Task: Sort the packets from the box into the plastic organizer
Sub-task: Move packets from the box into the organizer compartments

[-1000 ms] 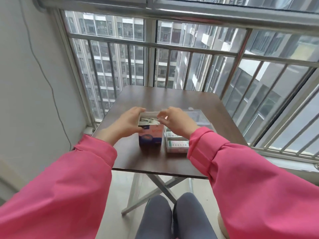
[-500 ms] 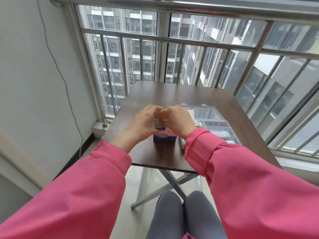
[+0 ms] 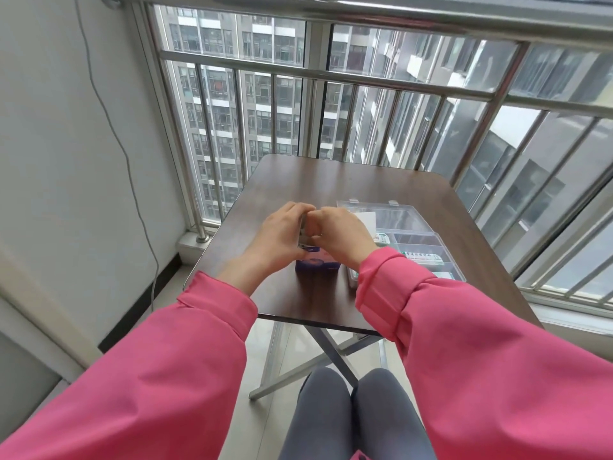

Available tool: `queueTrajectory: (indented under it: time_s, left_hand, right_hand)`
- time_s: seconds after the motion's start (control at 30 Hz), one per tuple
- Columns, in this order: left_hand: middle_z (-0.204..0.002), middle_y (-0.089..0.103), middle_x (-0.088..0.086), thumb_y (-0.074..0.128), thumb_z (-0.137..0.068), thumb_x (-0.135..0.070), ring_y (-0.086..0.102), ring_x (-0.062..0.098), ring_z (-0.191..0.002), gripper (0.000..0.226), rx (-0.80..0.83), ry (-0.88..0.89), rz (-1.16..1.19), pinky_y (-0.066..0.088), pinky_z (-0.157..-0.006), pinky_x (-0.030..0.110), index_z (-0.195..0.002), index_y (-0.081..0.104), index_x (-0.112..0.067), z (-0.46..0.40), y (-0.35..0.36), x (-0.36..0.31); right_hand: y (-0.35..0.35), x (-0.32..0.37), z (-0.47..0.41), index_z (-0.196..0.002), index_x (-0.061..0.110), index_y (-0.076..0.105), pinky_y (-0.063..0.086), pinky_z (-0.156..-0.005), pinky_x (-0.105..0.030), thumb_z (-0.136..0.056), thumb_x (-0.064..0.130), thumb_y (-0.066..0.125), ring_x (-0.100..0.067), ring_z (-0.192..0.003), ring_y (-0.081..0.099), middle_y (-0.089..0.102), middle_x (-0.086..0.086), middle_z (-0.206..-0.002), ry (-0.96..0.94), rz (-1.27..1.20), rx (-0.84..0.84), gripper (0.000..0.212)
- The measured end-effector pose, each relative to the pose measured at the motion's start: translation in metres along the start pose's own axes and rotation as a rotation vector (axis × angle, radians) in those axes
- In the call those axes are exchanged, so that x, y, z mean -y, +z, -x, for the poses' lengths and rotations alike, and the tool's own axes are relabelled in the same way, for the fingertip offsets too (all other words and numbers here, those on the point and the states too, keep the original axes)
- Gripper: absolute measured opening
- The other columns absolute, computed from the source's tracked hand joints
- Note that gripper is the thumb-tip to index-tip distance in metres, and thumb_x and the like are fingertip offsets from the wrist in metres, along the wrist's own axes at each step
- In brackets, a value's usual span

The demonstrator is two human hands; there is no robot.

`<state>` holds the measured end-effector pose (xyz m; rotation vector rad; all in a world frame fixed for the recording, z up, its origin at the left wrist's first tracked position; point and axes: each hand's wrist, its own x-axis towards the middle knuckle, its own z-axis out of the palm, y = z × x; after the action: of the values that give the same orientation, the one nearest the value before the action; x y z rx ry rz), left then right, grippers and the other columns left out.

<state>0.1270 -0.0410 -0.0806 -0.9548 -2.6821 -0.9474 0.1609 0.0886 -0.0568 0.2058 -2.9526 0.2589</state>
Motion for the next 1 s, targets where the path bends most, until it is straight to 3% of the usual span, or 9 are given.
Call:
queueTrajectory:
  time_s: [0.17,0.33,0.43,0.53,0.67,0.83,1.0]
  left_hand:
    - [-0.12,0.057,0.009,0.087,-0.059,-0.014,0.055,0.023,-0.109,0.076,0.001,-0.012,0.01,0.03,-0.083,0.011,-0.127,0.054,-0.008,0.001,-0.001,-0.001]
    - [-0.12,0.057,0.007,0.085,-0.061,-0.012,0.055,0.022,-0.109,0.071,0.001,-0.031,0.013,0.032,-0.082,0.013,-0.126,0.054,-0.011,0.003,-0.002,-0.004]
    - [-0.117,0.057,0.008,0.078,-0.066,-0.006,0.054,0.023,-0.108,0.06,0.009,-0.038,0.007,0.029,-0.076,0.011,-0.122,0.056,-0.01,0.001,-0.003,-0.007]
    - [-0.121,0.055,0.008,0.076,-0.068,-0.006,0.053,0.024,-0.113,0.065,0.033,-0.046,0.007,0.03,-0.082,0.014,-0.128,0.053,-0.012,-0.002,-0.001,-0.009]
    - [-0.124,0.055,0.006,0.078,-0.066,-0.007,0.052,0.023,-0.114,0.069,0.06,-0.07,0.01,0.032,-0.086,0.016,-0.129,0.052,-0.014,-0.008,-0.004,-0.007]
    - [-0.129,0.051,0.006,0.075,-0.068,-0.003,0.048,0.023,-0.119,0.071,0.105,-0.111,-0.018,0.032,-0.092,0.02,-0.134,0.047,-0.012,-0.013,-0.005,-0.006]
    - [-0.141,0.041,0.006,0.07,-0.077,-0.008,0.039,0.023,-0.131,0.075,0.175,-0.147,-0.087,0.027,-0.098,0.02,-0.143,0.035,-0.012,-0.019,-0.006,-0.008]
  right_hand:
    - [0.0,-0.001,-0.002,-0.084,0.015,0.068,0.038,-0.073,-0.033,-0.086,0.03,0.06,-0.032,-0.093,0.058,0.062,-0.01,-0.094,-0.021,0.019,0.045,0.017]
    - [0.003,-0.003,-0.002,-0.095,0.016,0.066,0.041,-0.077,-0.035,-0.09,0.021,0.055,-0.028,-0.098,0.057,0.057,-0.006,-0.1,-0.045,0.069,-0.018,0.014]
    - [-0.001,-0.009,0.001,-0.1,0.015,0.062,0.045,-0.077,-0.038,-0.09,0.017,0.057,-0.025,-0.101,0.05,0.051,-0.007,-0.102,-0.049,-0.018,-0.105,0.012]
    - [-0.007,-0.015,0.001,-0.098,0.008,0.056,0.045,-0.08,-0.042,-0.091,0.02,0.056,-0.027,-0.103,0.05,0.053,-0.01,-0.105,-0.024,-0.109,-0.118,0.014]
    - [-0.015,-0.025,-0.001,-0.094,0.006,0.053,0.049,-0.075,-0.049,-0.091,0.013,0.057,-0.033,-0.084,0.061,0.066,-0.015,-0.092,0.034,-0.321,-0.187,0.008]
    - [-0.019,-0.03,0.0,-0.112,0.009,0.06,0.048,-0.074,-0.027,-0.086,0.004,0.057,-0.017,-0.078,0.059,0.068,-0.009,-0.091,0.028,-0.36,-0.105,0.027]
    - [-0.017,-0.034,-0.006,-0.095,0.006,0.07,0.038,-0.06,-0.013,-0.085,0.003,0.057,-0.012,-0.074,0.055,0.068,-0.007,-0.091,0.047,-0.366,-0.156,0.017]
